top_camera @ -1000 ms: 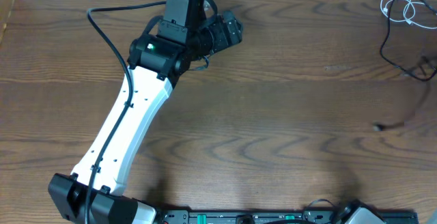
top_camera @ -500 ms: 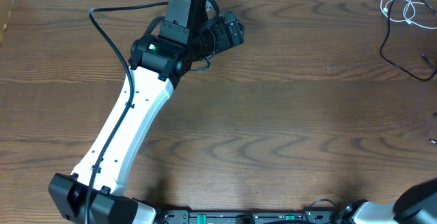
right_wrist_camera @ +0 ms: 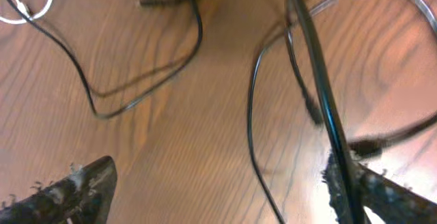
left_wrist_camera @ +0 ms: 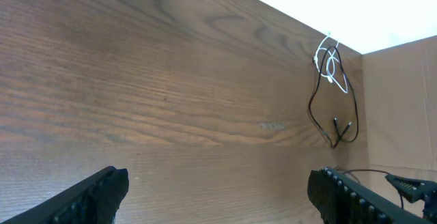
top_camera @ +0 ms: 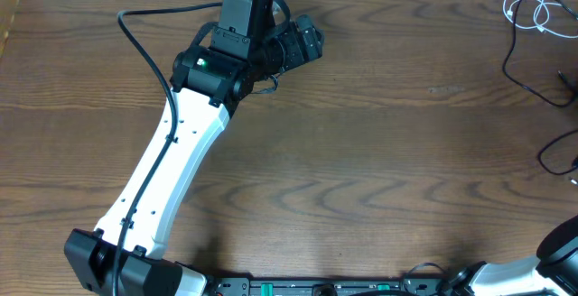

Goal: Untangle cables

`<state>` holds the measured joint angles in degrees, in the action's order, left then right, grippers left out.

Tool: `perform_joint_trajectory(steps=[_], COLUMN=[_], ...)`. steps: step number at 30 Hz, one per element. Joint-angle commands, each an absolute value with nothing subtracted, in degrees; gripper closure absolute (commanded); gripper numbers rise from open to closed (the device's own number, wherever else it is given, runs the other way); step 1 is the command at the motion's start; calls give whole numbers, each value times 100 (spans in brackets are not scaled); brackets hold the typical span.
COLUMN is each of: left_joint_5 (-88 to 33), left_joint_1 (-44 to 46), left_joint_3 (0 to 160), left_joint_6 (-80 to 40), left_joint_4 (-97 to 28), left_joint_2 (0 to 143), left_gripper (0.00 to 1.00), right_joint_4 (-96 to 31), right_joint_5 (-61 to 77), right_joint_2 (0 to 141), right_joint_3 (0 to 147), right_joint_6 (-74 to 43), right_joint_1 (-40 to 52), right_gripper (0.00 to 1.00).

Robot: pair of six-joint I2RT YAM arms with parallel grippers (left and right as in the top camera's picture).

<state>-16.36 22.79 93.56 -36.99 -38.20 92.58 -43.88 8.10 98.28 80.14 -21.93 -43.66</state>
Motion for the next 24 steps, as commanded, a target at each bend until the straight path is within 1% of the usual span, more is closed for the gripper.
perform_joint_trajectory(steps=[1,5,10,12,17,19,24], left_joint_5=[-1594,-1597,-1597,-1594,-1594,-1592,-1531], left_joint_1=[2292,2292,2292,2292,2292,2292,2292], left_joint_3=[9397,9397,9397,9397,9397,9397,9397], left_joint_6=[-3548,-3345,-3339,-3312,-2801,-2593,-2526], left_joint_4=[-3881,-3900,-3896,-3898,-3903,-3948,-4206], left_joint_2=[9133,9131,9133,9133,9135,9135,9135], left_gripper=[11,11,11,11,11,10,10], right_joint_4=[-4571,-4657,-4676,-4678,-4703,-4744,-5033], right_joint_5=[773,462,515,821,2530,3020,3242], right_joint_2=[9443,9177,8665,8399,7695,7452,7065], right_joint_3=[8058,8058,8058,8058,8058,8058,8058], right_joint_6=[-2495,-2565,-2453,-2239,-1243,-952,-475], right_joint_1=[-4397,-4423,-4438,-4438,-4372,-4257,-3603], right_gripper=[5,4,3,3,4,5,4])
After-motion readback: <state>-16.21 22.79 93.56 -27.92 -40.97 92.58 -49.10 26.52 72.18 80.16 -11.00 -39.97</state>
